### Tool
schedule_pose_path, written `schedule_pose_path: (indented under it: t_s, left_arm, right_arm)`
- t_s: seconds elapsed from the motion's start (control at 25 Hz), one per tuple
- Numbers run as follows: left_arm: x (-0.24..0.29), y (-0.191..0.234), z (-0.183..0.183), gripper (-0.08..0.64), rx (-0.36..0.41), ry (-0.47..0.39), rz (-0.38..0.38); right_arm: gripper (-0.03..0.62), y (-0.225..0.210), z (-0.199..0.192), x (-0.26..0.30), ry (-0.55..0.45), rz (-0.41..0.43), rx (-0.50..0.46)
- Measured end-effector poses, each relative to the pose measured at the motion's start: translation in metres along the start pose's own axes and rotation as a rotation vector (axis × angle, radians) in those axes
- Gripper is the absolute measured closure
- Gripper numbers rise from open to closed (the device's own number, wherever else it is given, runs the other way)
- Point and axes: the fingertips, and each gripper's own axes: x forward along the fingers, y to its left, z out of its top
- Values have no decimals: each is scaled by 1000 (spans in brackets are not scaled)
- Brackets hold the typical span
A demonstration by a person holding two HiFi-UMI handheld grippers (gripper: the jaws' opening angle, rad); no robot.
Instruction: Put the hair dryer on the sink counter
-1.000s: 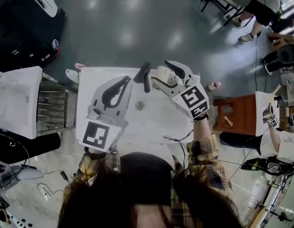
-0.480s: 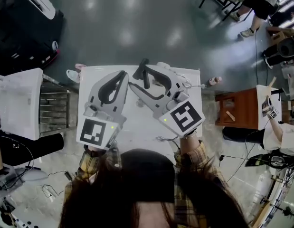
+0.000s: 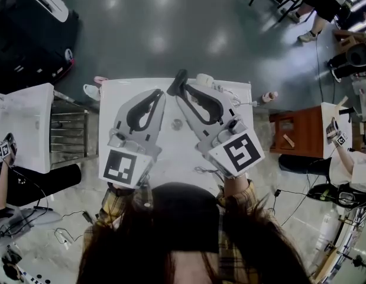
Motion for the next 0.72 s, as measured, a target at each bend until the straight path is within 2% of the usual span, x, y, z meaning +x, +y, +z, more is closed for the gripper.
schedule_pose_path:
  t_s: [0.24, 0.72]
  left_arm:
    - [4, -2, -4, 531, -12, 5, -18]
    - [9, -10, -8, 531, -16, 16, -39]
  right_arm:
    - [568, -2, -7, 0, 13, -14, 14]
    - [577, -10, -19, -5, 55, -28, 25]
